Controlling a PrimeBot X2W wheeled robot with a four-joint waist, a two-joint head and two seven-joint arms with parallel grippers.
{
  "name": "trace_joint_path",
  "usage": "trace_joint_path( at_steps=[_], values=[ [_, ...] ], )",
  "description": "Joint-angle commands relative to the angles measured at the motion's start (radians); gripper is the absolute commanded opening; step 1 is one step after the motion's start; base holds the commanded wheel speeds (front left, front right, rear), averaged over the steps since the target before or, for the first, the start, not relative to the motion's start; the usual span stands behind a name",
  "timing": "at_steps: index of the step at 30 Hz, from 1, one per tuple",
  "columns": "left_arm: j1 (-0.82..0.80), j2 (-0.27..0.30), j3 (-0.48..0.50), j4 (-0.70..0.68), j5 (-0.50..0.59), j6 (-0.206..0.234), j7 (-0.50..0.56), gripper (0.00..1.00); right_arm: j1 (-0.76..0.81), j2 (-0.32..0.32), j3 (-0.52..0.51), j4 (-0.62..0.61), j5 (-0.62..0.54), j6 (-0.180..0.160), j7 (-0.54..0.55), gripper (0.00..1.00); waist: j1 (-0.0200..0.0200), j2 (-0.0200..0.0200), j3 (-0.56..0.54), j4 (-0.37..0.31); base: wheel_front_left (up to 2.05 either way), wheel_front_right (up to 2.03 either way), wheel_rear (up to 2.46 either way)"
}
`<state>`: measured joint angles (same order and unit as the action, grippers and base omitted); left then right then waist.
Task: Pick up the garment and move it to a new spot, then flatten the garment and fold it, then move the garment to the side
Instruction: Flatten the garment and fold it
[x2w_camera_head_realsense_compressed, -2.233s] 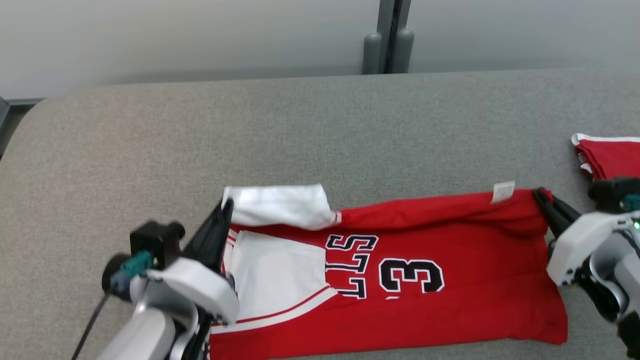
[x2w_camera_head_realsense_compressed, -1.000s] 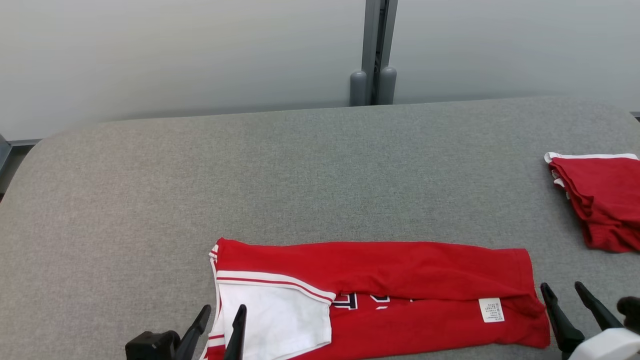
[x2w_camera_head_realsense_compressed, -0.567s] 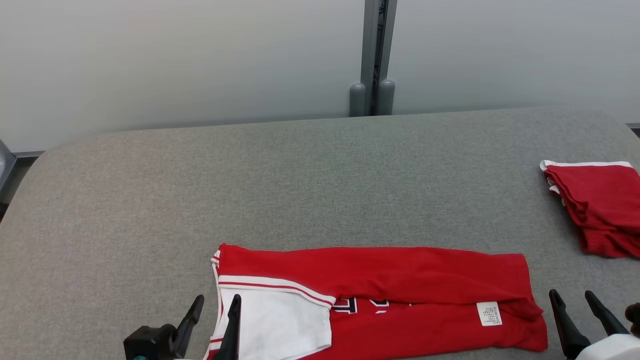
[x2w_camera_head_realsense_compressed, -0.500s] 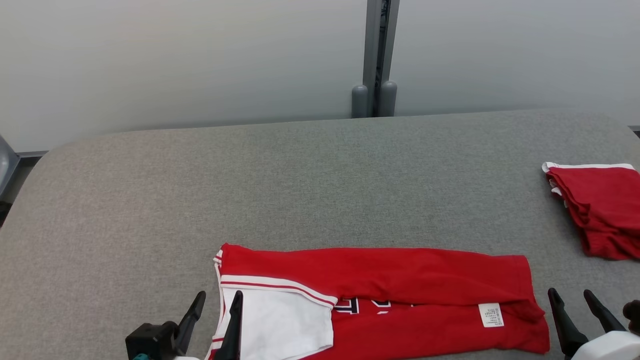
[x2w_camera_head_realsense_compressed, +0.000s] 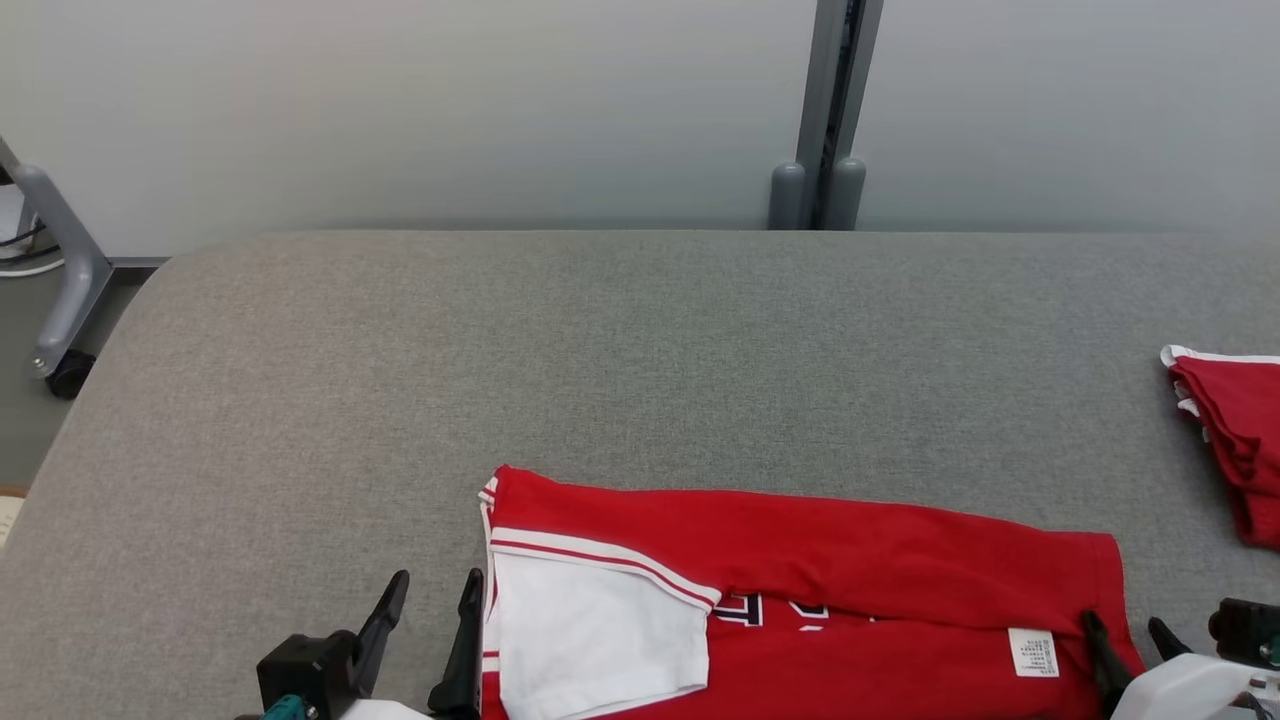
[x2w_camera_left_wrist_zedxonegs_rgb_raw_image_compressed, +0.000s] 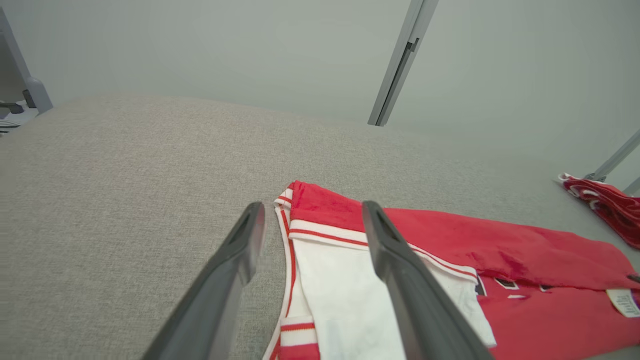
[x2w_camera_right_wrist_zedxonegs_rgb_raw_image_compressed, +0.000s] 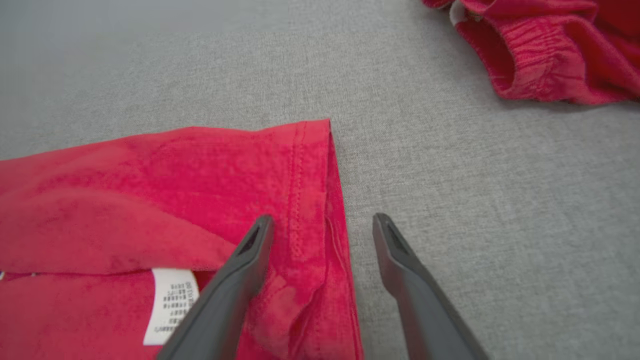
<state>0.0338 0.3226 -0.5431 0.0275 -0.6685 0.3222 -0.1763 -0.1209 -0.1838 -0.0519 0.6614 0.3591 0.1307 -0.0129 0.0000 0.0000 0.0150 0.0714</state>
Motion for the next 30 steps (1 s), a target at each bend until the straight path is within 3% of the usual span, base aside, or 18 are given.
trace_joint_path(
  at_steps=[1,9,10,11,12,15,23,30],
  values=[
    [-0.016,0.002,0.004,0.002,0.002,-0.002,-0.005,1.00,-0.013,-0.004,0.004,0.014,0.002,0.000,-0.008,1.00,0.0000,0.0000,0.002,0.005,0.00,0.00,0.00],
    [-0.013,-0.001,0.000,0.013,-0.004,-0.002,-0.009,1.00,-0.002,0.004,0.056,0.085,0.032,0.000,-0.019,1.00,0.0000,0.0000,0.006,0.002,0.00,0.00,0.00],
    [-0.014,-0.001,0.000,0.013,-0.004,-0.001,-0.010,1.00,-0.006,0.003,0.061,0.092,0.032,0.000,-0.020,0.84,0.0000,0.0000,0.006,-0.001,0.00,0.00,0.00],
    [-0.016,0.000,0.001,0.014,-0.004,-0.001,-0.010,1.00,-0.011,0.004,0.068,0.097,0.036,0.000,-0.023,0.46,0.0000,0.0000,0.007,-0.003,0.00,0.00,0.00],
    [-0.018,0.002,0.001,0.014,-0.004,-0.001,-0.009,1.00,-0.017,0.005,0.073,0.105,0.040,0.000,-0.021,0.39,0.0000,0.0000,0.008,-0.005,0.00,0.00,0.00],
    [-0.021,0.002,0.005,0.018,-0.008,-0.005,-0.011,1.00,-0.050,0.004,0.082,0.141,0.059,0.000,-0.004,0.00,0.0000,0.0000,0.010,-0.014,0.00,0.00,0.00],
    [-0.015,0.006,0.003,0.027,-0.008,-0.003,-0.017,1.00,-0.108,-0.029,0.103,0.149,0.114,-0.001,0.001,0.00,0.0000,0.0000,-0.001,-0.038,0.00,0.00,0.00],
    [0.003,0.008,-0.003,0.026,-0.009,0.002,-0.020,1.00,-0.079,-0.129,0.112,0.056,0.191,-0.001,0.033,0.00,0.0000,0.0000,-0.025,-0.068,0.00,0.00,0.00]
  ],
)
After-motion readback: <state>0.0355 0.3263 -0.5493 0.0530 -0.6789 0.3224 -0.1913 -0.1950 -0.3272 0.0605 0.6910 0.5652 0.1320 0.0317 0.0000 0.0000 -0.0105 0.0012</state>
